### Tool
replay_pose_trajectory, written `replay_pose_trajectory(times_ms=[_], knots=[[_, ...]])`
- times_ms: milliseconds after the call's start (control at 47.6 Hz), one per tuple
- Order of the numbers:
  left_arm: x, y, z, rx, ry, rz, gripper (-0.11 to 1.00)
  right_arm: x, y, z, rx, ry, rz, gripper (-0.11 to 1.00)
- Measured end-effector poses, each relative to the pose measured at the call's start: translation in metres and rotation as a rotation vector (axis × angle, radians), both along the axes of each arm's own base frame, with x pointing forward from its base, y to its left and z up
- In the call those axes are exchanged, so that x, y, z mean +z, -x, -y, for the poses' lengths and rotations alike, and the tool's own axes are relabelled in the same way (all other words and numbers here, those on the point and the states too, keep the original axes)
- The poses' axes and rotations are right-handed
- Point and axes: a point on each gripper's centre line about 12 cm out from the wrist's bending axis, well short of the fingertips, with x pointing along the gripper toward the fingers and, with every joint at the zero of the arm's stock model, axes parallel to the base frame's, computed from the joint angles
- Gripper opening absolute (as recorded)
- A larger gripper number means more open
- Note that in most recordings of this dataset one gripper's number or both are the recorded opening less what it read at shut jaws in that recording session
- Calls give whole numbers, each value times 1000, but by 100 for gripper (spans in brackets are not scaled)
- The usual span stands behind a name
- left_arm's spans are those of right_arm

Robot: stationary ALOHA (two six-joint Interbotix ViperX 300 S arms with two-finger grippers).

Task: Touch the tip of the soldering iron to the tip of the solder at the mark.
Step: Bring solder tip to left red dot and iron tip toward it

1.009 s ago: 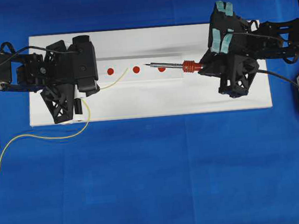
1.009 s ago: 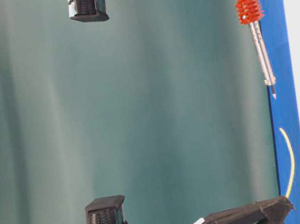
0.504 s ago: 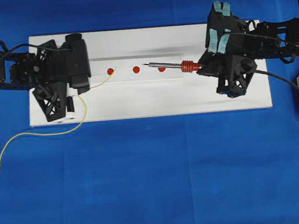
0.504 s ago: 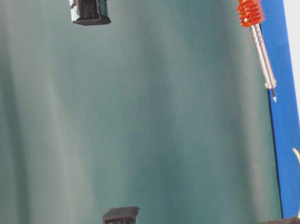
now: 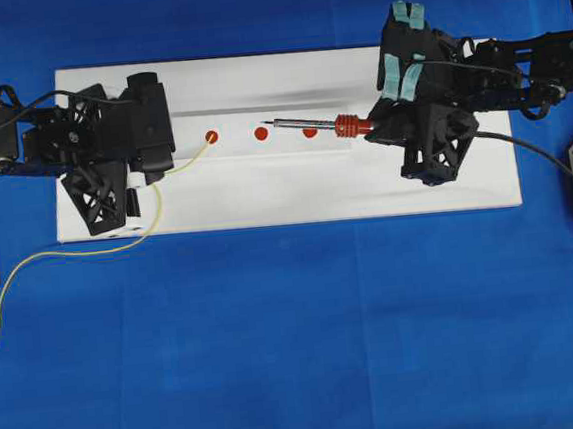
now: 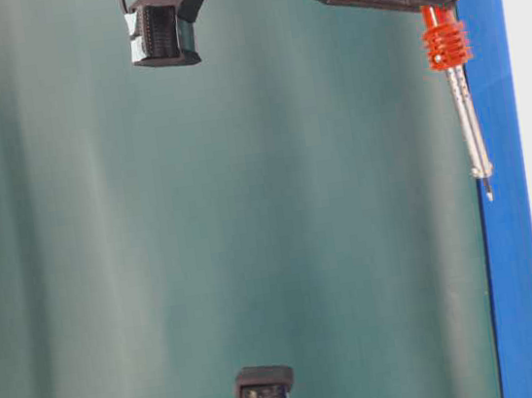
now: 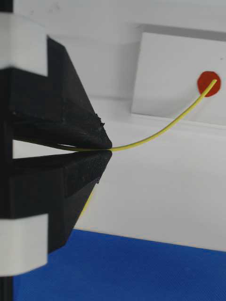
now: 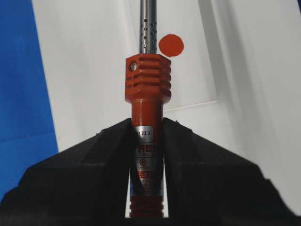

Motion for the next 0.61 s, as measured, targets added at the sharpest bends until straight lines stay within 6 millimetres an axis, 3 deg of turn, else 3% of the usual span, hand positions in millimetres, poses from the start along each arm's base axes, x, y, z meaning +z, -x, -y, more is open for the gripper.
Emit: replay_pose_trajectory(times_ms=[336, 609], knots=[[-4, 3, -1, 3, 1, -11, 2, -1, -4, 1, 1, -1, -8, 6], [-3, 2, -1, 5, 0, -5, 2, -5, -26, 5, 23, -8, -67, 6]])
